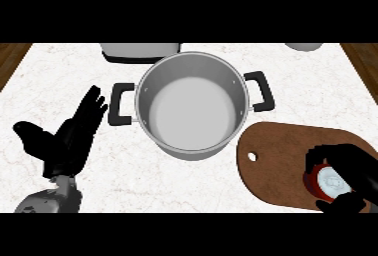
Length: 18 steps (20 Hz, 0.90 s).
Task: Pick the can from the cutting board and place it in the pot
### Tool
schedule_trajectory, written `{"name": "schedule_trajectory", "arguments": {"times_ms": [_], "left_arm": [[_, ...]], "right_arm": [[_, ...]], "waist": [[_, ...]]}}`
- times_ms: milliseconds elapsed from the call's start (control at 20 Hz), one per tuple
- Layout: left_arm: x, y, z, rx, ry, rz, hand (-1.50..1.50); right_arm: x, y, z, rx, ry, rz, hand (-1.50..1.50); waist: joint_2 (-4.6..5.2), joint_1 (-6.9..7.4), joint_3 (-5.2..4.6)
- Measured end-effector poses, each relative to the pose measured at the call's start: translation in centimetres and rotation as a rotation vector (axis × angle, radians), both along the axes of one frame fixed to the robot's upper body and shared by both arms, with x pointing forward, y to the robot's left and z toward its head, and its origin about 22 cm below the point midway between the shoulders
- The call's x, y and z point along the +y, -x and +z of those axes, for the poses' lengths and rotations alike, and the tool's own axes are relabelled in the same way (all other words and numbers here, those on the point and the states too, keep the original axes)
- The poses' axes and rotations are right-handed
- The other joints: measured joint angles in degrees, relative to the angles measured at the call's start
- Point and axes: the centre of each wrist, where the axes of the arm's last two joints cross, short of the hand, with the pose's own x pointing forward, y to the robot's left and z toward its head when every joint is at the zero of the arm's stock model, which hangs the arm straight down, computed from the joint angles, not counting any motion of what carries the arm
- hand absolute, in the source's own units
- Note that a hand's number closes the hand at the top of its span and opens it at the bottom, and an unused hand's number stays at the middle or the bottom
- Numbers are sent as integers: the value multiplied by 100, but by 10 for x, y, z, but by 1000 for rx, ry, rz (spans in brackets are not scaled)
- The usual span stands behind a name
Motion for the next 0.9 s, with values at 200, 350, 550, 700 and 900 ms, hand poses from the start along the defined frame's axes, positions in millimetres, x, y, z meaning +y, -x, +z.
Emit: {"name": "schedule_trajectory", "arguments": {"times_ms": [200, 350, 550, 700, 900], "left_arm": [[1, 0, 0, -1, -3, 7, 0], [0, -1, 0, 0, -2, 5, 0], [-1, -3, 1, 0, -6, -3, 0], [-3, -7, 4, 2, -10, -9, 0], [-3, -6, 2, -2, -1, -16, 0]], "right_arm": [[35, 13, -10, -41, 7, -267, 150], [70, 19, -8, -72, 30, -397, 150], [112, 33, 12, -175, 66, -546, 150], [138, 48, 35, -267, 66, -607, 150], [161, 68, 73, -406, 0, -590, 150]], "waist": [[-33, -66, -43], [-10, -19, -18], [15, 1, 33], [28, 16, 53], [39, 52, 66]]}}
